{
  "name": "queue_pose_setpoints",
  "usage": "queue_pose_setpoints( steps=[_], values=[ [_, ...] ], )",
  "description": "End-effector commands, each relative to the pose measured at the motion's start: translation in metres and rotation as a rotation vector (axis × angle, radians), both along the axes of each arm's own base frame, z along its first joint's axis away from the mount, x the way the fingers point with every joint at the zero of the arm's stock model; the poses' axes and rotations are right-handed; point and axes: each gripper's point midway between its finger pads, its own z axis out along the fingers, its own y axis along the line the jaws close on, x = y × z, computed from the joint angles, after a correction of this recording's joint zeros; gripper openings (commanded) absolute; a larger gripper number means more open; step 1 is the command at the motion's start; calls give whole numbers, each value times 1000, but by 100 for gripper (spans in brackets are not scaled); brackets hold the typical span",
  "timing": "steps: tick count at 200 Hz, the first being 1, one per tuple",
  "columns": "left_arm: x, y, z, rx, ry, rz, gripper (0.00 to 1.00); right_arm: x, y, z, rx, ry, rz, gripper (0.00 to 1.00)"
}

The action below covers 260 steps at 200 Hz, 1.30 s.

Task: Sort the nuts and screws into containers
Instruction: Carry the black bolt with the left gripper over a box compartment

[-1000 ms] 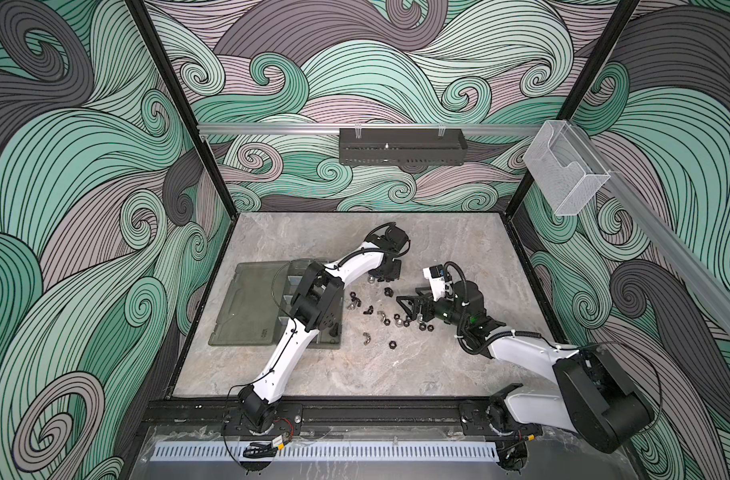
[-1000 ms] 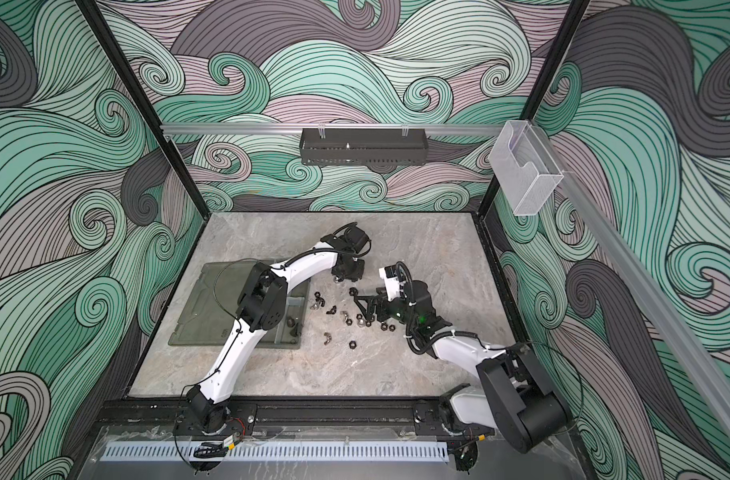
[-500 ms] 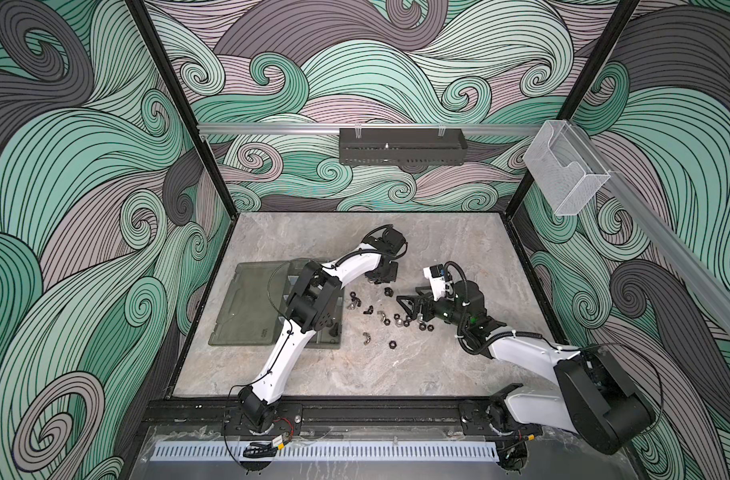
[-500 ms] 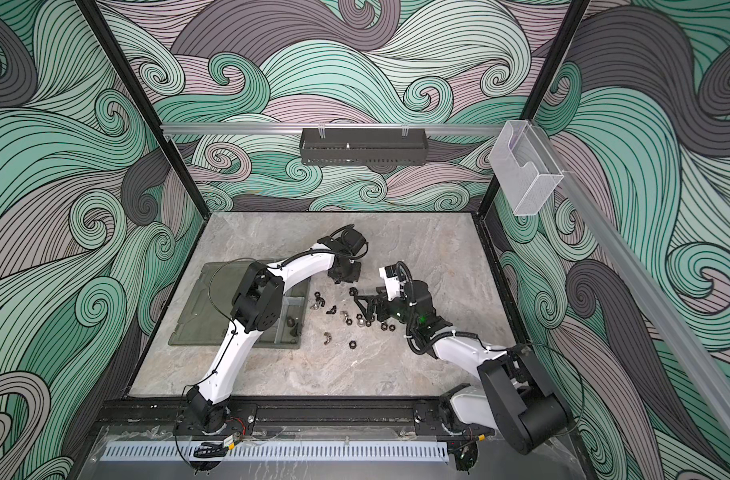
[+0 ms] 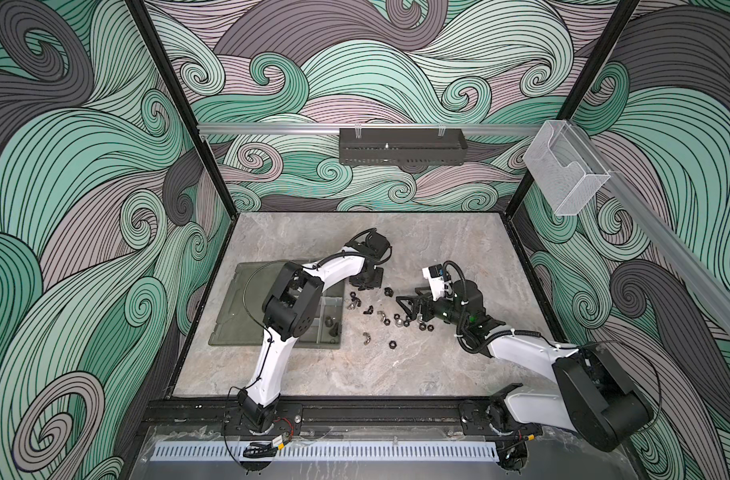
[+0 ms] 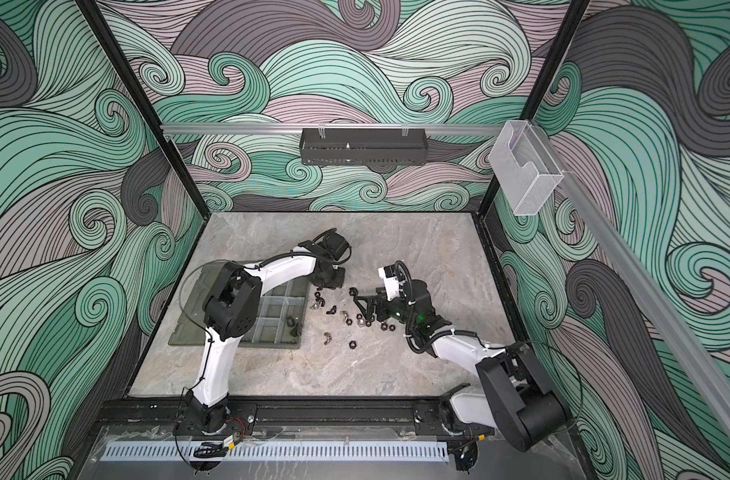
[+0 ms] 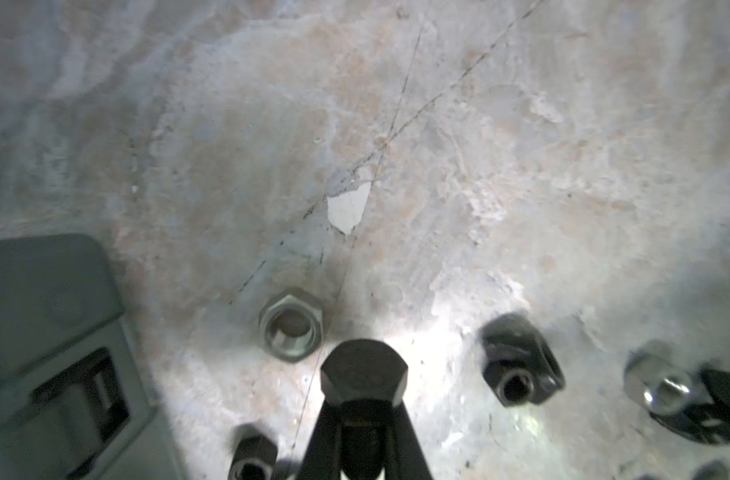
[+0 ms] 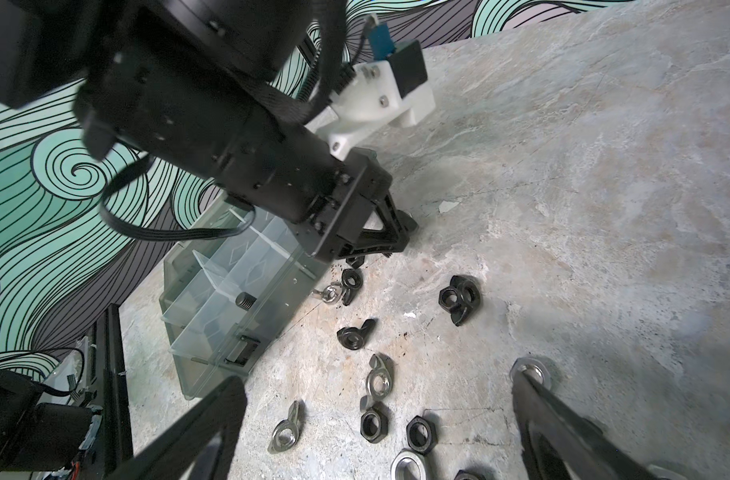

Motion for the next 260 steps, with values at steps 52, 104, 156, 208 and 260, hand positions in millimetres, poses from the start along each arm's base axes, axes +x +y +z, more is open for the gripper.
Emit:
queue_pose_setpoints(
  steps=[52, 104, 156, 208, 260],
  values=[
    [-62, 72, 52, 37, -55, 82, 10, -19, 43, 5, -61, -59, 174, 99],
    [-122, 117, 43, 82, 20, 143, 11, -25, 57, 4, -27, -41, 227, 99],
    [-158, 129, 36, 51, 78, 126, 11, -25, 60, 4, -24, -31, 235, 99],
    [-158, 127, 8, 90, 142, 122, 11, -24, 61, 0, -34, -16, 240, 99],
    [-144, 126, -3, 147, 142, 111, 11, -23, 61, 0, -41, -21, 235, 99]
  ],
)
